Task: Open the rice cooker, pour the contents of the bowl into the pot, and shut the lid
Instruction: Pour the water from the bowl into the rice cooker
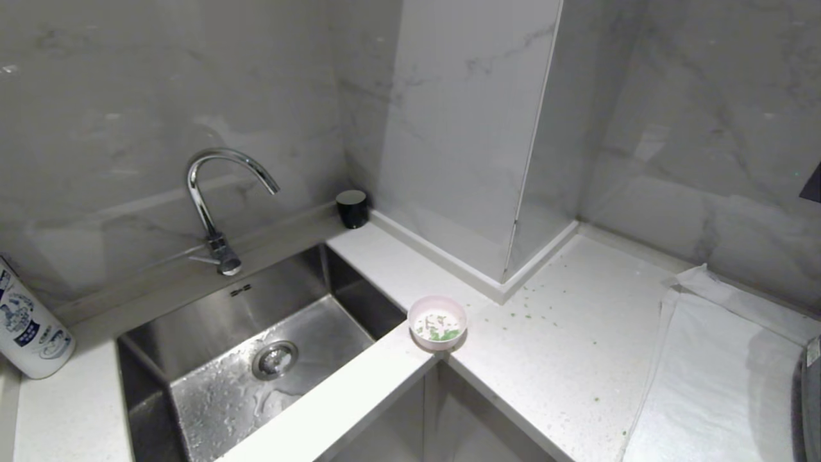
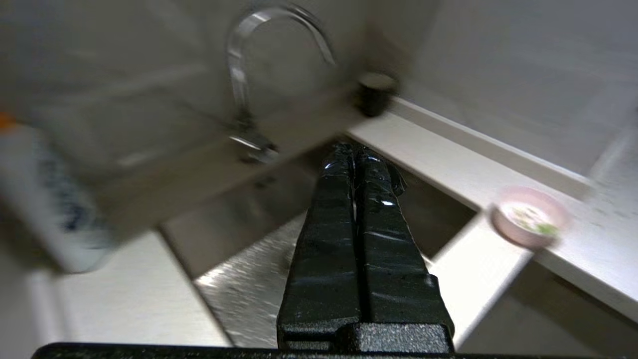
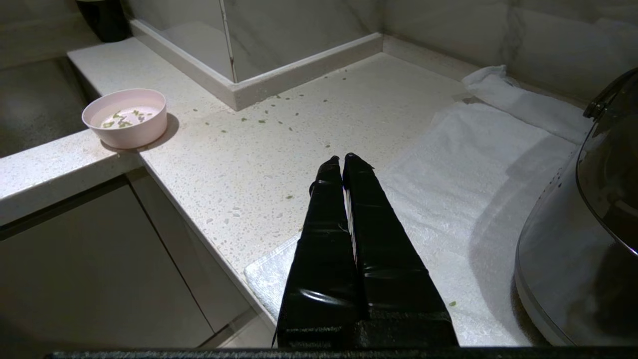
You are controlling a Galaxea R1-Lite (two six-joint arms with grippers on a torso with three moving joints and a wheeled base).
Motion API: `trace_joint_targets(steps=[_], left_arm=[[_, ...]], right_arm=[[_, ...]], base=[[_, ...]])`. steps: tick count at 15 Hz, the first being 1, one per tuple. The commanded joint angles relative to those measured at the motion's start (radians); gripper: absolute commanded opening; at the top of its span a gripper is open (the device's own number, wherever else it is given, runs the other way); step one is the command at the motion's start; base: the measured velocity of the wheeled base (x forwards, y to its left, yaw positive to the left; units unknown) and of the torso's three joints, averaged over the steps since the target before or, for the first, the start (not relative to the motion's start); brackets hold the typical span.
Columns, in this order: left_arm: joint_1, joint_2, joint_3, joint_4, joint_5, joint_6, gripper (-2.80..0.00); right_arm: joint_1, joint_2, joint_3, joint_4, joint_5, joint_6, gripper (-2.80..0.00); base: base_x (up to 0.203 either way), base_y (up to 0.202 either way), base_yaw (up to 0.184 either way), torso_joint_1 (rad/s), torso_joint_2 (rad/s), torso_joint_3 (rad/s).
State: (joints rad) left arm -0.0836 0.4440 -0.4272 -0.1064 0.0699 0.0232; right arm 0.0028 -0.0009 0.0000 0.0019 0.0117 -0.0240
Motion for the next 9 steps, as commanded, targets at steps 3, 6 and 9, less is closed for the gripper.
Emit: trace_joint_targets(steps=[3,6,9], left_arm=[[0.094,-0.315,0.054,0.048,-0.008,0.068,-2.80],[0.088,-0.436,0.221,0.134,-0.076,0.097,-2.80],[0.087,-0.446,0.389,0.109,-0.106,0.160,-2.80]], right_arm=[[0.000,0.001,0.002,0.001,0.001,-0.001,-2.80],[0.000,0.001,0.002,0.000,0.001,-0.001,-2.80],[0.000,0.001,0.002,0.000,0.001,-0.001,-2.80]], base=[[0.000,0.000,0.000,0.000,0.00,0.000],[0.000,0.000,0.000,0.000,0.00,0.000],[0.000,0.000,0.000,0.000,0.00,0.000]])
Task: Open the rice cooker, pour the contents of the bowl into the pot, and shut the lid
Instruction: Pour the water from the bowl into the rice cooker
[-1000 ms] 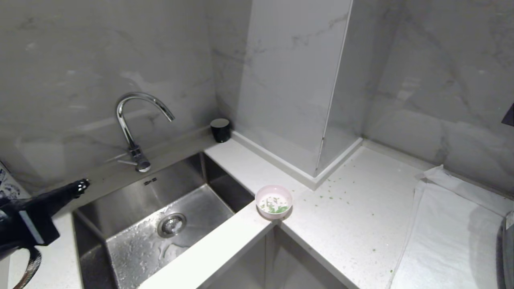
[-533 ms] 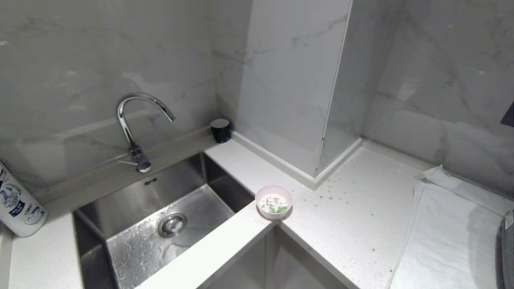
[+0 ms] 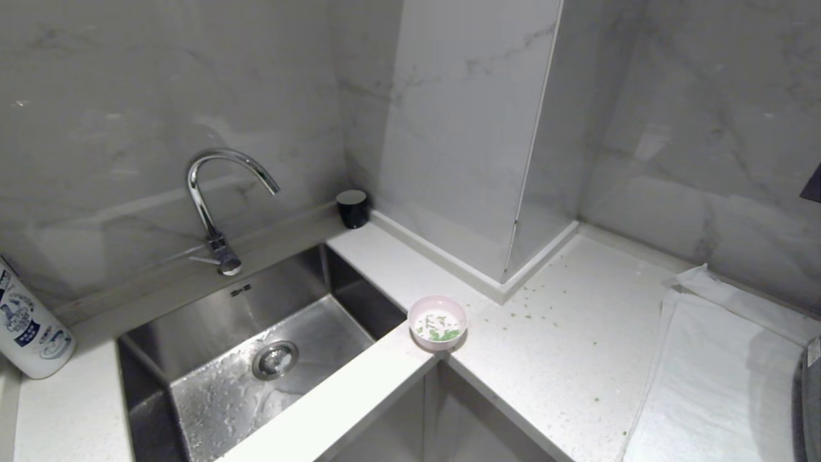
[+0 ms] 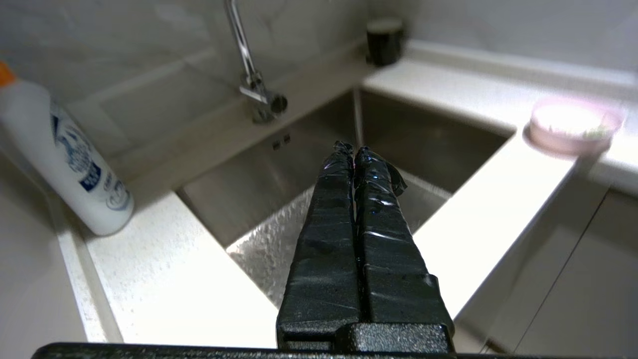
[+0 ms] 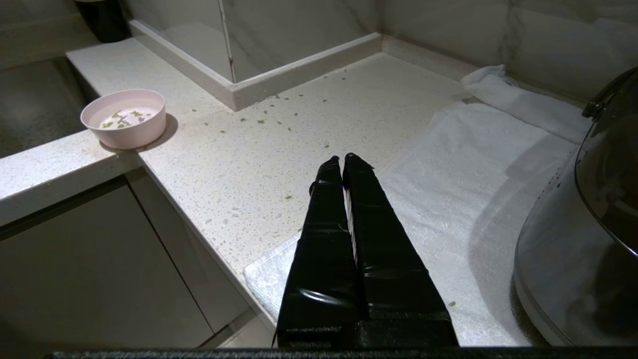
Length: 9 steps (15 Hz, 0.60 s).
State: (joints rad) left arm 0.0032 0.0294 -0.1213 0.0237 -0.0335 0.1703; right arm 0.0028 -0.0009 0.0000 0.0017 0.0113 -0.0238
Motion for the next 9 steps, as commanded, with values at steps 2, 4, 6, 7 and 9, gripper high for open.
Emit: trace_joint_targets(steps=[2,4,6,7,9], left_arm=[[-0.003,-0.032,0.137,-0.065,-0.008,-0.032,-2.80],[-0.004,-0.031,0.137,-0.067,0.006,-0.105,-2.80],[-0.003,-0.031,0.135,-0.068,0.011,-0.108,-2.80],[-0.002,-0.031,0.135,-0.065,0.006,-0.098,-2.80],[-0.002,-0.031,0.134,-0.064,0.000,-0.092,-2.80]], right_arm=[[0.000,0.001,0.002,0.000,0.001,-0.001,-2.80],[0.000,0.001,0.002,0.000,0.001,-0.001,-2.80],[0.000,0.001,0.002,0.001,0.001,0.000,-2.80],[0.000,0.001,0.002,0.000,0.001,-0.001,-2.80],[0.000,0.001,0.002,0.001,-0.005,0.003,-2.80]], base=[[0.000,0.000,0.000,0.000,0.00,0.000],[0.000,0.000,0.000,0.000,0.00,0.000],[0.000,0.000,0.000,0.000,0.00,0.000],[0.000,0.000,0.000,0.000,0.00,0.000],[0.000,0.000,0.000,0.000,0.00,0.000]])
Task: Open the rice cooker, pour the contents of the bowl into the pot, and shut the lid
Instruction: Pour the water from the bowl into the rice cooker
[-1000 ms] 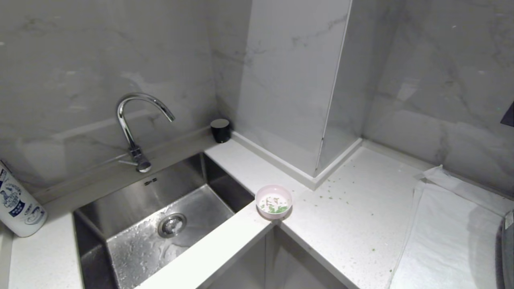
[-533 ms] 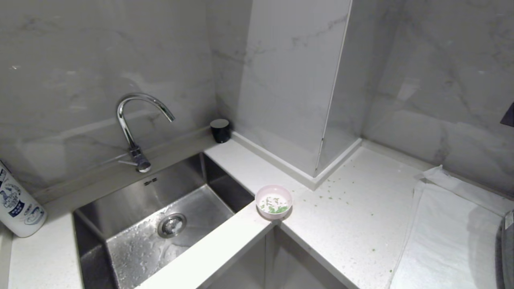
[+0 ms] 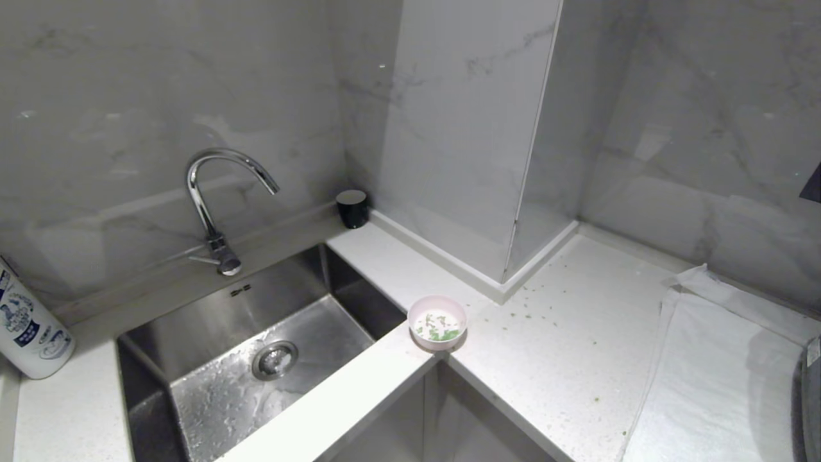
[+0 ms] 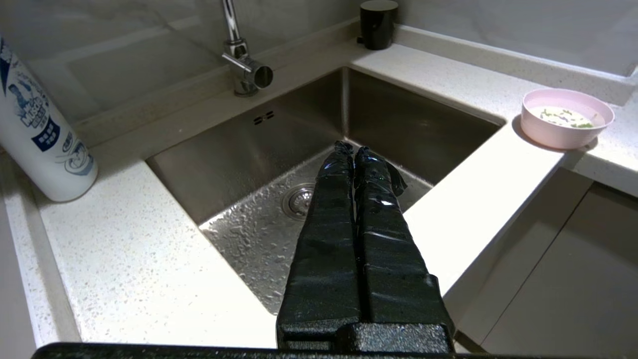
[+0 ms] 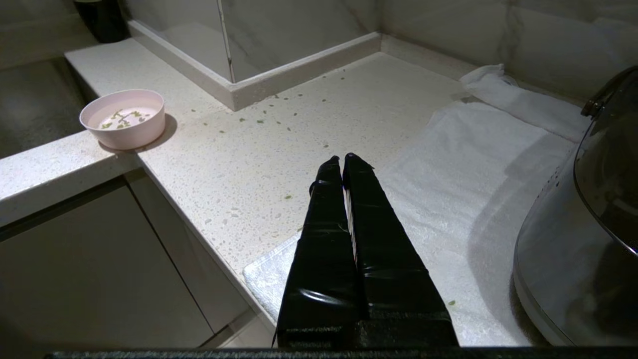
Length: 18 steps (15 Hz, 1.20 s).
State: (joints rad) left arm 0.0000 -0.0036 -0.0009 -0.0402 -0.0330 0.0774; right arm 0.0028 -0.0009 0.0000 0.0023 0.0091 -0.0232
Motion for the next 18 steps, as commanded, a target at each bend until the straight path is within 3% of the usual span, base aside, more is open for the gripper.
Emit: trace_joint_targets(steps=[1,18], left_arm=[[0.000,0.002,0.013,0.000,-0.001,-0.001,-2.80],[0.000,0.002,0.015,-0.003,0.007,-0.013,-2.80]], right_arm=[[0.000,0.001,0.002,0.001,-0.009,0.023,-2.80],[0.000,0.002,0.002,-0.001,-0.011,0.032,-2.80]], base=[[0.000,0.000,0.000,0.000,0.00,0.000],[0.000,0.000,0.000,0.000,0.00,0.000]])
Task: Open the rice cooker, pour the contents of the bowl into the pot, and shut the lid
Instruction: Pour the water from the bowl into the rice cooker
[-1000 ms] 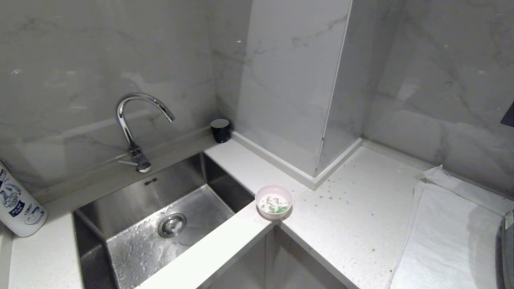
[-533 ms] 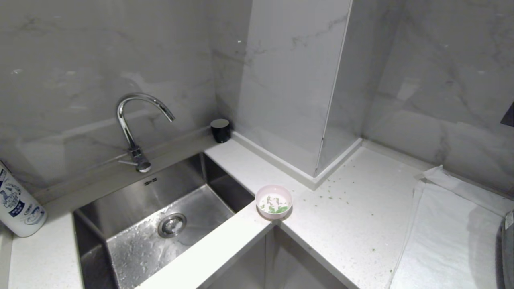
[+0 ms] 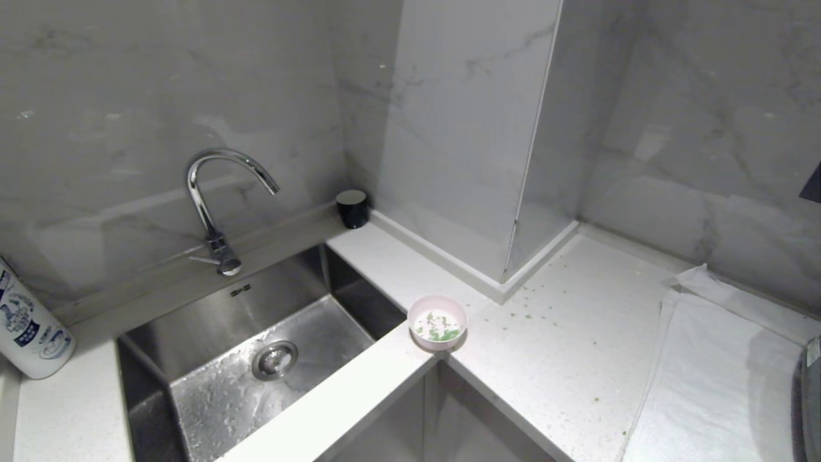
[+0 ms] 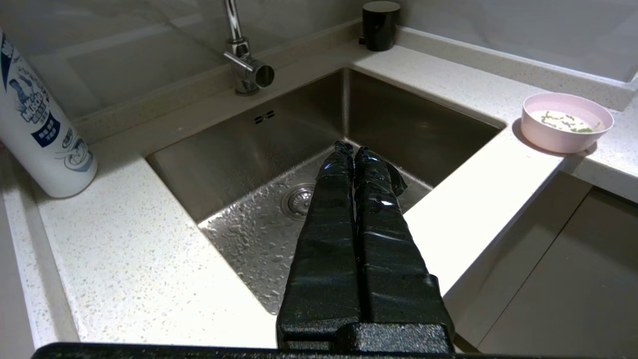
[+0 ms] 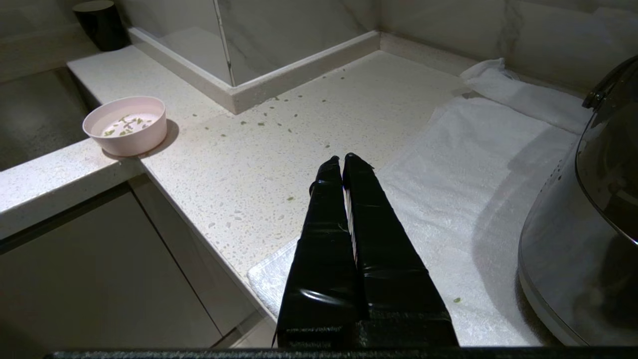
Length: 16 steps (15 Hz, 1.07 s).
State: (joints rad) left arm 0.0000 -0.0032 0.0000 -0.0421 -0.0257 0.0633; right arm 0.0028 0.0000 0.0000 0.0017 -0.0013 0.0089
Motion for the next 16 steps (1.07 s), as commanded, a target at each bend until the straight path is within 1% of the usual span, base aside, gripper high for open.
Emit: trace_joint_targets(steps=[1,3,16], left_arm=[[0.000,0.002,0.014,-0.002,0.001,-0.002,-2.80],[0.000,0.002,0.014,-0.004,0.004,-0.014,-2.80],[0.000,0.002,0.014,0.001,0.004,-0.016,-2.80]], right_arm=[[0.000,0.002,0.002,0.000,0.000,0.000,-2.80],[0.000,0.002,0.002,0.000,0.000,0.000,-2.80],[0.000,0.002,0.002,0.000,0.000,0.000,-2.80]], base=[[0.000,0.000,0.000,0.000,0.00,0.000],[0.000,0.000,0.000,0.000,0.00,0.000],[0.000,0.000,0.000,0.000,0.00,0.000]])
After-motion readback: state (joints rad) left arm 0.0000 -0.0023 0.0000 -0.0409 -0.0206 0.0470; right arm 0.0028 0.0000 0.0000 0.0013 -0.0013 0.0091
